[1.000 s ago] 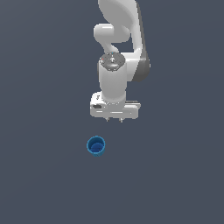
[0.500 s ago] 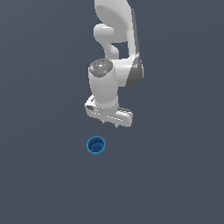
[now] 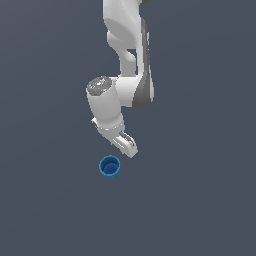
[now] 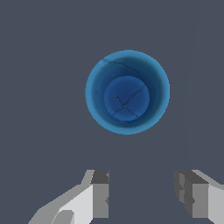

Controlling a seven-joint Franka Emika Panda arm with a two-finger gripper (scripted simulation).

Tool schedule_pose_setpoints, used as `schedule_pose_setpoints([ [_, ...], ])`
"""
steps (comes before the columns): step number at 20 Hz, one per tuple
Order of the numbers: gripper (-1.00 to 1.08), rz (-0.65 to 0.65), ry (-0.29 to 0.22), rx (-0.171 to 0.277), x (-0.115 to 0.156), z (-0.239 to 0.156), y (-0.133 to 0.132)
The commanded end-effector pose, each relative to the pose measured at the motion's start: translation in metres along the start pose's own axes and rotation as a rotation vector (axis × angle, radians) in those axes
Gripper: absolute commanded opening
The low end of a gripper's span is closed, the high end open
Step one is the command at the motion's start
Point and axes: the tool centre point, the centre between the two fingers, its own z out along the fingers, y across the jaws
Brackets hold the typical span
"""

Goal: Pick up the object and move it to a goal position.

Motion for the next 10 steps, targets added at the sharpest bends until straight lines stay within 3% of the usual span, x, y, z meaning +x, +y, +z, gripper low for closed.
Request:
schedule_pose_setpoints([
  [1,0.28,0.105,0.006,0.016,0.009,0.005,0.005],
  [10,0.28,0.419,0.025,0.062,0.036,0.019,0.023],
])
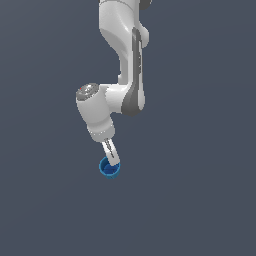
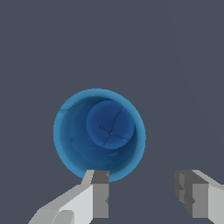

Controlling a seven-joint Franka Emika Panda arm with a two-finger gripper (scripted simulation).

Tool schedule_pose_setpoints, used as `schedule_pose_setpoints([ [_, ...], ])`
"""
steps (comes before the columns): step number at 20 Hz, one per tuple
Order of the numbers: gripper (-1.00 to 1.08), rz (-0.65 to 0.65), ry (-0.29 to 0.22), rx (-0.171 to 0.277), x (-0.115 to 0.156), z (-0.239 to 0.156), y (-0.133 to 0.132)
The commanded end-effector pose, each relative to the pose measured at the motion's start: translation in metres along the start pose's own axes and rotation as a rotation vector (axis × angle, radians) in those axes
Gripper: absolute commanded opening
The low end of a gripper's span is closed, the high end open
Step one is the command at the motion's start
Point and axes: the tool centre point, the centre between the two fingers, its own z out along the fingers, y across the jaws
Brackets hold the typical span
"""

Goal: Pick up the object and move it to a goal position.

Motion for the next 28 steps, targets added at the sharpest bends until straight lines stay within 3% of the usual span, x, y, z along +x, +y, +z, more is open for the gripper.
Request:
schedule_pose_setpoints([
  [1,0.28,0.071,0.004,0.011,0.007,0.003,0.002],
  [10,0.28,0.195,0.012,0.029,0.020,0.008,0.006],
  [26,0.28,0.200,0.012,0.029,0.020,0.039,0.006],
  [27,-1.00,0.200,0.012,0.029,0.020,0.039,0.006],
  [28,-1.00,0.200,0.012,0.029,0.020,0.039,0.006],
])
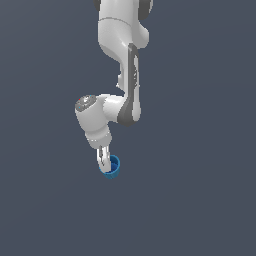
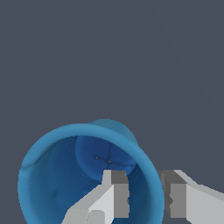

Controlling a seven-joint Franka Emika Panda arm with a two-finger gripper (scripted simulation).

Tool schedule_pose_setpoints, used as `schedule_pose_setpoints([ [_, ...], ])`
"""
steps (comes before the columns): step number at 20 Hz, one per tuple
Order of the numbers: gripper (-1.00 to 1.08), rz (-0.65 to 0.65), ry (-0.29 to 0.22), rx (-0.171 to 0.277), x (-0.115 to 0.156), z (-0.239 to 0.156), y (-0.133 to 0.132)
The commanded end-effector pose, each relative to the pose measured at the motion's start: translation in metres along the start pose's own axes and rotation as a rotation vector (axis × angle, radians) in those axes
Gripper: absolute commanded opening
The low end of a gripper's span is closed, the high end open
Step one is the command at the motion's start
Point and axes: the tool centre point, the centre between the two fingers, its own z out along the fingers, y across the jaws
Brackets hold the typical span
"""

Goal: Pick up the object and move it to a goal position.

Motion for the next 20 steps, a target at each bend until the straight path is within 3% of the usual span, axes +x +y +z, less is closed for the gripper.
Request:
schedule_pose_setpoints([
  [1,-1.00,0.000,-0.001,-0.001,0.000,0.001,0.001],
  [12,-1.00,0.001,0.000,0.001,-0.002,-0.001,0.000],
  [20,-1.00,0.000,0.000,0.001,-0.039,-0.011,0.001],
])
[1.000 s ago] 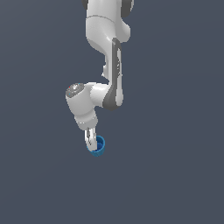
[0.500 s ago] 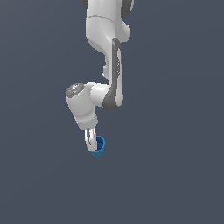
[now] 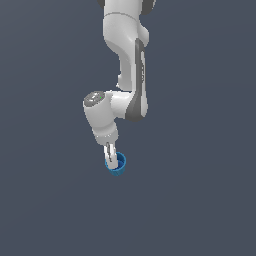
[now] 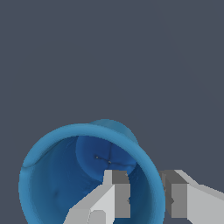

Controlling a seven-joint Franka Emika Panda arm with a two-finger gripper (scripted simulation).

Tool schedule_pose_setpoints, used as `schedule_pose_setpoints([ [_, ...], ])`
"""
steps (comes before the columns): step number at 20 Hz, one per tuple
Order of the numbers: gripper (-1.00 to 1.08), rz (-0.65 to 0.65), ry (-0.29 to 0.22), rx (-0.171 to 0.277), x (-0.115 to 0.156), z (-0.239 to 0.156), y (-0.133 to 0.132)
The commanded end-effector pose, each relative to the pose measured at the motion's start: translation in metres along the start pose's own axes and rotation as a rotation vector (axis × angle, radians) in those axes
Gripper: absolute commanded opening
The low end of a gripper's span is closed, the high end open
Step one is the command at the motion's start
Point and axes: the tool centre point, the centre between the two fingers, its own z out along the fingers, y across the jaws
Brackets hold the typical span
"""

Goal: Pick up the object and move it to a goal position.

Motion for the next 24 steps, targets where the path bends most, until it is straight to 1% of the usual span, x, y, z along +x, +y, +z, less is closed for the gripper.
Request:
schedule_pose_setpoints([
  [1,-1.00,-0.002,0.000,0.004,-0.018,-0.006,-0.001],
  [6,-1.00,-0.002,0.000,0.004,-0.064,-0.019,0.000],
  [17,-1.00,-0.002,-0.001,0.003,-0.185,-0.053,0.000],
  [20,-1.00,-0.002,-0.001,0.003,-0.212,-0.060,0.000],
  [24,-1.00,-0.002,0.000,0.003,-0.240,-0.068,-0.001],
])
